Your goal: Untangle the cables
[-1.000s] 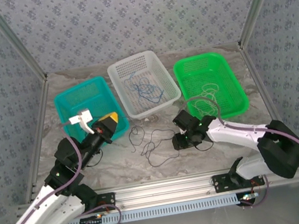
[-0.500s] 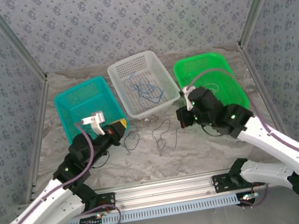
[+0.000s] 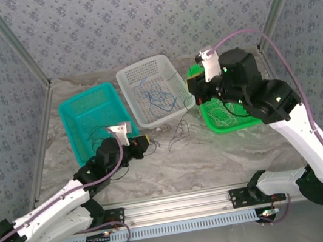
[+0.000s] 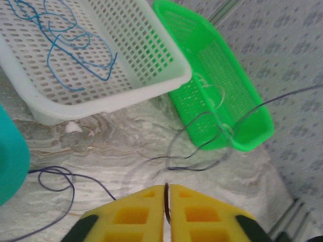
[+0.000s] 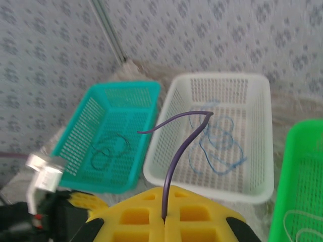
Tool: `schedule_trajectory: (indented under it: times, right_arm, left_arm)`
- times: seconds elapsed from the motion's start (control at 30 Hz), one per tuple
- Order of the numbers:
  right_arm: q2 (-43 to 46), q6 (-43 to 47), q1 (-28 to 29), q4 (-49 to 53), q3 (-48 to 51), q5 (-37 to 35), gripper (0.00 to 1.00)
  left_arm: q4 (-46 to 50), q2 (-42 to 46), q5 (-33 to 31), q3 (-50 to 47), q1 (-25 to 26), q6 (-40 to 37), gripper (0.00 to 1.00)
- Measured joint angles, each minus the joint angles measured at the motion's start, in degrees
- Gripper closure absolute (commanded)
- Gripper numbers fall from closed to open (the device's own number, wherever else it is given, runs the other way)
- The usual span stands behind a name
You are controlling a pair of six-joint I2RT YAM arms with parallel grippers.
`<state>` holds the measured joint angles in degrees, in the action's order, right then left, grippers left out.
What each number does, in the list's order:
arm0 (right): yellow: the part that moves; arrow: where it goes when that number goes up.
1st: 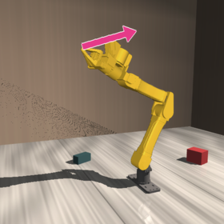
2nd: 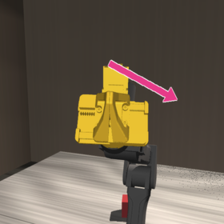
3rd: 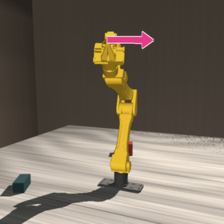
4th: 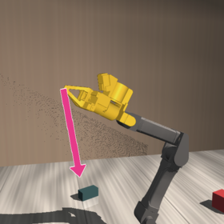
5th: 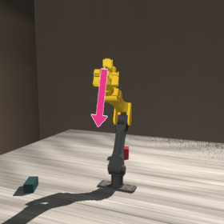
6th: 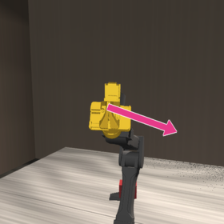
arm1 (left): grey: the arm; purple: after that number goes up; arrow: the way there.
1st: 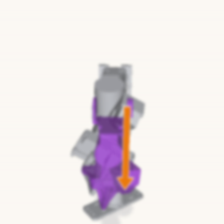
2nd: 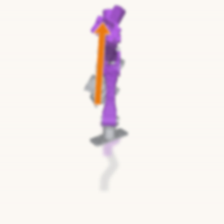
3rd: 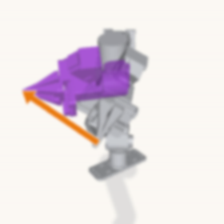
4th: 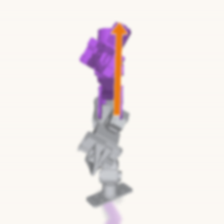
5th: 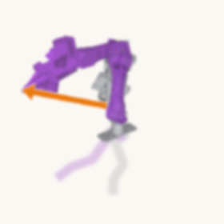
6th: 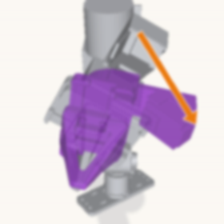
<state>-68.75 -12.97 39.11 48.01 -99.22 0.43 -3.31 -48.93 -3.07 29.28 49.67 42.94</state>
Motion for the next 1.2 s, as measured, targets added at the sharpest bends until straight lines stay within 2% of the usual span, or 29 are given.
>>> schedule_trajectory:
  times: [0.1,0.17,0.3,0.37,0.57,0.83,1.2]
  right_arm:
    - [-1.0,0.7,-0.3,0.1,-4.0,0.5,1.00]
    - [-1.7,0.9,-0.5,-0.1,-5.4,0.7,1.00]
    - [-3.0,0.8,-0.9,-1.4,-5.7,0.9,1.00]
    - [-3.7,0.5,-1.1,-2.6,-5.7,0.9,1.00]
    - [-4.6,-0.8,-1.3,-7.5,-7.0,2.6,1.00]
    - [-8.3,-3.6,-1.2,-12.7,-10.9,7.0,1.00]
    - [-12.8,-6.7,1.7,-14.4,-13.5,11.1,1.00]
  left_arm:
    - [0.2,-2.9,0.0,0.1,0.7,-0.8,0.61]
    - [0.9,-4.8,0.0,0.5,1.3,-2.0,0.43]
    - [2.3,-6.3,-0.1,2.4,2.5,-4.2,0.20]
    - [2.9,-6.1,-0.8,3.8,3.1,-5.8,0.01]
    - [4.3,-4.0,-2.3,6.8,4.5,-10.0,0.01]
    - [3.5,-3.8,-1.9,12.5,5.2,-21.3,0.01]
    - [-1.7,-15.1,-5.2,24.0,5.1,-34.0,0.01]
